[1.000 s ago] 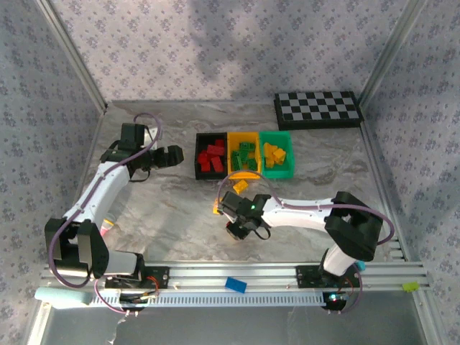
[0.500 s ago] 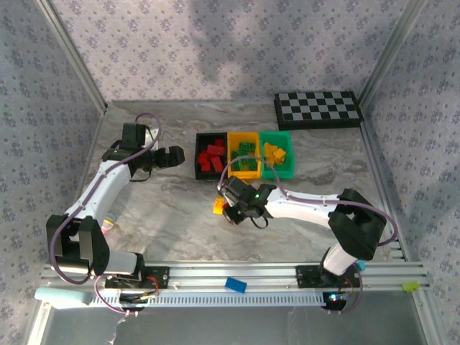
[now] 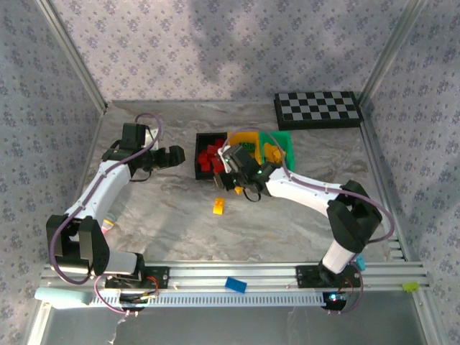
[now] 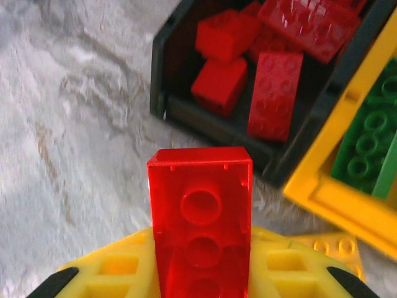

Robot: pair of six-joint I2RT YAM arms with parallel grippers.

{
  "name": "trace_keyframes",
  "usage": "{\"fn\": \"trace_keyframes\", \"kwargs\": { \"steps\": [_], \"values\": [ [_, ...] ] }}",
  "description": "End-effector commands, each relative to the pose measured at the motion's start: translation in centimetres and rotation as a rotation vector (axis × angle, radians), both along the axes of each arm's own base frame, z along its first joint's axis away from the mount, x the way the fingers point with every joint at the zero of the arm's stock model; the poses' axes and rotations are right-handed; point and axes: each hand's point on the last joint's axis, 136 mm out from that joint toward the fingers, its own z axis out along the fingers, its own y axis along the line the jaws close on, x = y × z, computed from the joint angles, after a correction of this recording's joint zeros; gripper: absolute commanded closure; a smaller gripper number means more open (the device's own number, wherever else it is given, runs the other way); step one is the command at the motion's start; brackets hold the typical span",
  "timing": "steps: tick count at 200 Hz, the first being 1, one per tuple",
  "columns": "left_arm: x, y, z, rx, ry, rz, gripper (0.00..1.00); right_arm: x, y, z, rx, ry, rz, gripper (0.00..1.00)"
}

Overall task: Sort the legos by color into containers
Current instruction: Place the lego in the container.

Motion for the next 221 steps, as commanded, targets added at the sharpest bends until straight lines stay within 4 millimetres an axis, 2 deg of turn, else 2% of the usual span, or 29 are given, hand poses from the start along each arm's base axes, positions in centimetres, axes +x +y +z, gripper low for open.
{"fn": "trace_keyframes", "kwargs": {
  "steps": [1, 70, 106, 178, 221],
  "values": [
    [0.3, -0.1, 1.2, -0.023, -0.038, -0.005, 0.10, 2.4, 1.3, 1.6, 0.028, -0.043, -0.005, 0.75],
    [0.3, -0.3, 1.3, -0.035, -0.038, -0.015, 0.10, 8.3, 2.4, 0.9, 0.036, -0.021, -0.079, 0.75],
    [0.3, -0.4, 1.2, -0.042, -0.034, -0.014, 0.10, 10.7, 3.5, 0.1, 0.024, -0.016, -0.089, 0.75],
    [0.4, -0.5, 1.0, -0.042, -0.030, -0.016, 0.10, 12.5, 6.1, -1.1, 0.054, 0.028, -0.079, 0.73],
    [0.5, -0.4, 0.8, -0.032, -0.026, -0.021, 0.10, 13.6, 6.2, -2.1, 0.058, 0.049, -0.108, 0.72]
  ]
}}
